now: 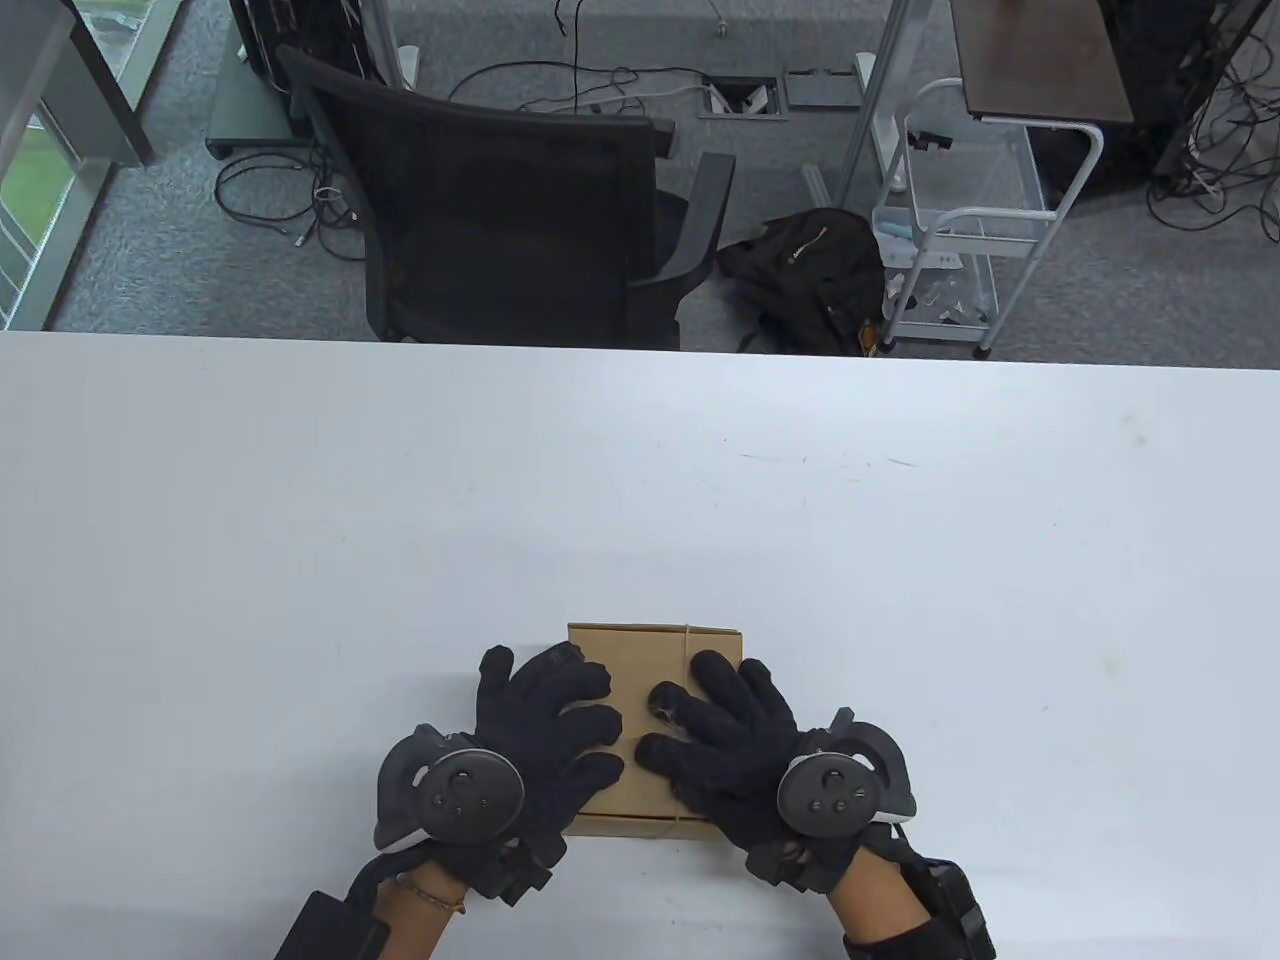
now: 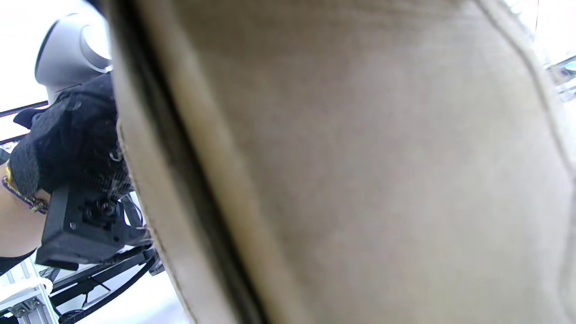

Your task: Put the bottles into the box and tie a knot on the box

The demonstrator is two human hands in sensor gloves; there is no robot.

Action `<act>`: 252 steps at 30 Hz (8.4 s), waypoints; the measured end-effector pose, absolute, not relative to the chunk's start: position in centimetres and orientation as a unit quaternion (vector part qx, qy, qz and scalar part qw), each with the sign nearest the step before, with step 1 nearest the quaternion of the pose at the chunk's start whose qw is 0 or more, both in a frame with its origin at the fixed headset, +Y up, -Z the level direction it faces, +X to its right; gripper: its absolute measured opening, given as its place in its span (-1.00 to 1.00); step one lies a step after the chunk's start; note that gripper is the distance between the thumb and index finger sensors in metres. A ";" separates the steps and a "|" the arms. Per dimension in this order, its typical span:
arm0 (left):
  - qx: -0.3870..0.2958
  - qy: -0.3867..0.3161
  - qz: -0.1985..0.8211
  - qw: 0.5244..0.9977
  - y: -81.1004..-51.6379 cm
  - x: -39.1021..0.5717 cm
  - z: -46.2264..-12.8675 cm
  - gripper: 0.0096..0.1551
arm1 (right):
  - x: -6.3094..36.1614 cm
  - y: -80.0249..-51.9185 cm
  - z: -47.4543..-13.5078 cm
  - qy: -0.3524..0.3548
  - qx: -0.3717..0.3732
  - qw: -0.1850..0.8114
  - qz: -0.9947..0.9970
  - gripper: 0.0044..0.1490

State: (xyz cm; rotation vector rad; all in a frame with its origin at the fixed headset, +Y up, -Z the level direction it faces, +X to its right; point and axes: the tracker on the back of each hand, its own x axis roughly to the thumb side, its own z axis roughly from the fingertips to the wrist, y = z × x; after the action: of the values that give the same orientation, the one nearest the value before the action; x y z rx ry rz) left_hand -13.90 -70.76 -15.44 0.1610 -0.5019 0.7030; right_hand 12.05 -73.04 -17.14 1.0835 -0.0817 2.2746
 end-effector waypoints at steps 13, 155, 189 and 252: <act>0.064 -0.226 0.195 0.952 -71.6 -11.2 -15.3 -0.49 | 11.9 -72.9 -16.9 -0.029 0.416 0.313 0.853 -0.28; 0.245 -0.087 -0.048 0.964 -67.5 -16.7 -15.4 -0.33 | 11.6 -73.3 -17.0 0.005 0.362 0.244 0.900 -0.13; -0.090 0.210 0.422 0.877 -72.8 -28.9 -18.4 0.00 | 11.9 -73.2 -17.2 -0.002 0.355 0.249 0.901 -0.11; 0.074 -0.159 0.319 0.931 -72.3 -16.9 -17.2 -0.48 | 19.5 -70.6 -18.5 -0.190 0.205 0.491 0.825 -0.54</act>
State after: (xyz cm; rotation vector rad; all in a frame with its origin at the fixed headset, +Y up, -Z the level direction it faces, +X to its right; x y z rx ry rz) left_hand -16.93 -72.28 -17.22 0.1511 -0.3246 0.6530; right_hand 19.53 -70.55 -18.46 0.4985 -0.4617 2.0032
